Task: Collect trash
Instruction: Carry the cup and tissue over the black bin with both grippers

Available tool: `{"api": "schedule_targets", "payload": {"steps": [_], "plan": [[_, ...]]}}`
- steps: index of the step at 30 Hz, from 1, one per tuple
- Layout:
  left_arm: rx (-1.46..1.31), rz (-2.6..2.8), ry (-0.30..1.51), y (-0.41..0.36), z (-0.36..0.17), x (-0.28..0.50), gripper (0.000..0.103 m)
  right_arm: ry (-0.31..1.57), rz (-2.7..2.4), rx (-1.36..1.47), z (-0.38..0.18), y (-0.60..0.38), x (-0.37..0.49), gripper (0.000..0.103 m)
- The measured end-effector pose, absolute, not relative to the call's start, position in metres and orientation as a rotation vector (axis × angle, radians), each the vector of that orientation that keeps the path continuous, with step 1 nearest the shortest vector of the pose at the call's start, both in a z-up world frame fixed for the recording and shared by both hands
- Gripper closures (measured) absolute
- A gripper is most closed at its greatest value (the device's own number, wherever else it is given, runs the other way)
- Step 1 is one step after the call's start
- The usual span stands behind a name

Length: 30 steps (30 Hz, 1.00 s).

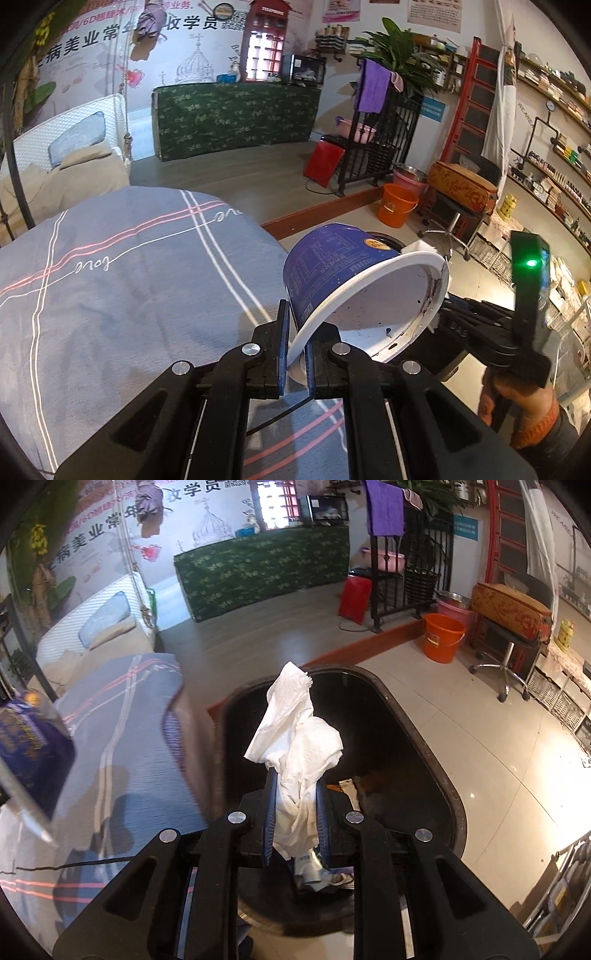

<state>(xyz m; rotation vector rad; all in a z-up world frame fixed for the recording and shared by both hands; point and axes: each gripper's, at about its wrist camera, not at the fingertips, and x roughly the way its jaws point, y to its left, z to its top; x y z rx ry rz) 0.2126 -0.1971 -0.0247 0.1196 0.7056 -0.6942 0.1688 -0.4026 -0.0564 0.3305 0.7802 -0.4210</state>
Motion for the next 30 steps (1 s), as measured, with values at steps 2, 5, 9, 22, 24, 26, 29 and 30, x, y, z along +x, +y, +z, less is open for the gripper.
{"api": "schedule_targets", "payload": {"steps": [2, 5, 9, 22, 24, 26, 29, 30], "plan": [[0.129, -0.704, 0.699, -0.202, -0.024, 0.211, 0.095, 0.793, -0.431, 0.328, -0.063, -0.409, 0.173, 0.084], [0.140, -0.718, 0.697, -0.209, -0.025, 0.210, 0.095, 0.813, -0.439, 0.339, -0.073, -0.417, 0.178, 0.084], [0.147, -0.731, 0.698, -0.216, -0.026, 0.208, 0.095, 0.827, -0.451, 0.351, -0.081, -0.419, 0.181, 0.071], [0.198, -0.788, 0.710, -0.243, -0.029, 0.216, 0.095, 0.788, -0.451, 0.347, -0.068, -0.401, 0.158, 0.043], [0.194, -0.808, 0.710, -0.248, -0.030, 0.219, 0.095, 0.787, -0.450, 0.347, -0.067, -0.399, 0.152, 0.043], [0.207, -0.810, 0.702, -0.255, -0.031, 0.221, 0.095, 0.779, -0.452, 0.348, -0.064, -0.397, 0.144, 0.043], [0.228, -0.822, 0.728, -0.272, -0.037, 0.225, 0.095, 0.766, -0.458, 0.357, -0.059, -0.396, 0.132, 0.043], [0.235, -0.824, 0.734, -0.276, -0.039, 0.227, 0.095, 0.763, -0.460, 0.362, -0.058, -0.398, 0.127, 0.043]]}}
